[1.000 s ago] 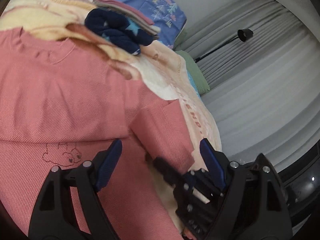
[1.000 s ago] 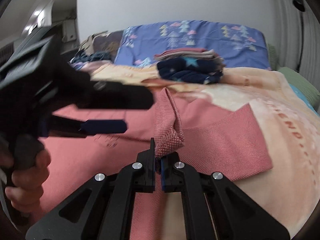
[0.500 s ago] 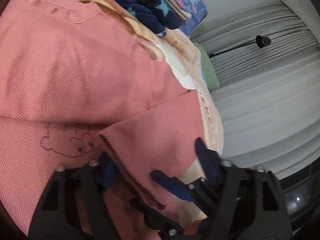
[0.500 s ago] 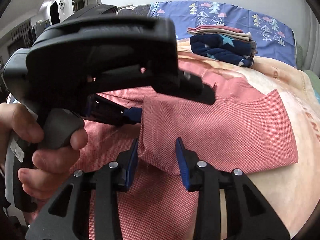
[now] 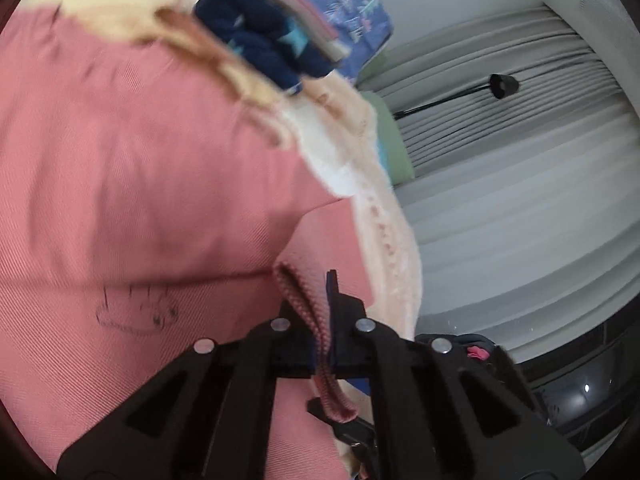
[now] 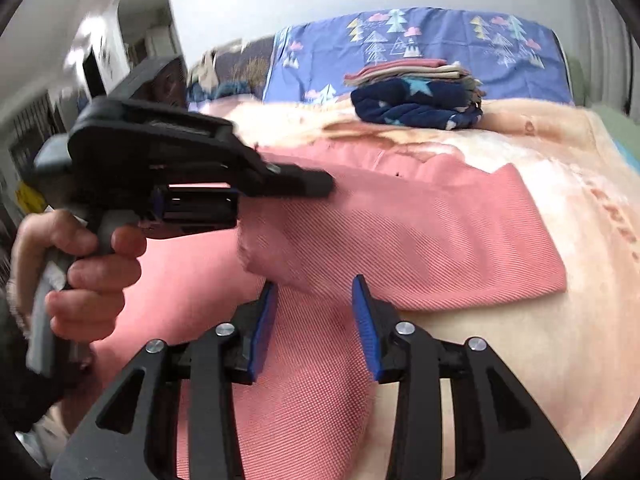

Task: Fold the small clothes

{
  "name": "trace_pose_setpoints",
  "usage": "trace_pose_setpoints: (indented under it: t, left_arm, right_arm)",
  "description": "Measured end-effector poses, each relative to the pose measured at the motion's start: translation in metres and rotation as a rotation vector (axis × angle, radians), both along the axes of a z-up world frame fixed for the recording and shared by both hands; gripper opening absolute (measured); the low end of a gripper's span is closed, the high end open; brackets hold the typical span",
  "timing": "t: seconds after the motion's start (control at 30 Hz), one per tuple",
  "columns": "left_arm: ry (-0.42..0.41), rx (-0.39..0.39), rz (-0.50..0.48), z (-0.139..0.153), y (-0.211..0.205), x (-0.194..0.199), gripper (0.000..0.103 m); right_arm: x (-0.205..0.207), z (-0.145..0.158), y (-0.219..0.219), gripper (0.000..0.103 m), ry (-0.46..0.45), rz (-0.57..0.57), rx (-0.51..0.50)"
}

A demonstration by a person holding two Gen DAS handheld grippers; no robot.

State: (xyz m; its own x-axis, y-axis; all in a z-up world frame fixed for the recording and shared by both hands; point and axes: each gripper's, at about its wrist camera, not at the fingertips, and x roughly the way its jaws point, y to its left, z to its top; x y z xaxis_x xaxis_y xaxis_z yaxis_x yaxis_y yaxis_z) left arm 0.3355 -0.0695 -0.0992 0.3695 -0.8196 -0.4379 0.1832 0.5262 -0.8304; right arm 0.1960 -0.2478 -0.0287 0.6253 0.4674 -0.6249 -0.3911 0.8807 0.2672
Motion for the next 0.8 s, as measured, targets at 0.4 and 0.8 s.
trace_pose_setpoints:
  t: [0.4,0.8]
  left_arm:
    - [-0.138,-0.062,0.051,0.133,0.078,0.035,0.003]
    - [-0.025,-0.056,0.212,0.091,0.206,0.013,0.003]
  right_arm:
    - [0.05,0.015,-0.085,0.054,0.099,-0.303,0.389]
    - [0.091,-0.004,-0.05,0.054,0.211,-0.262,0.336]
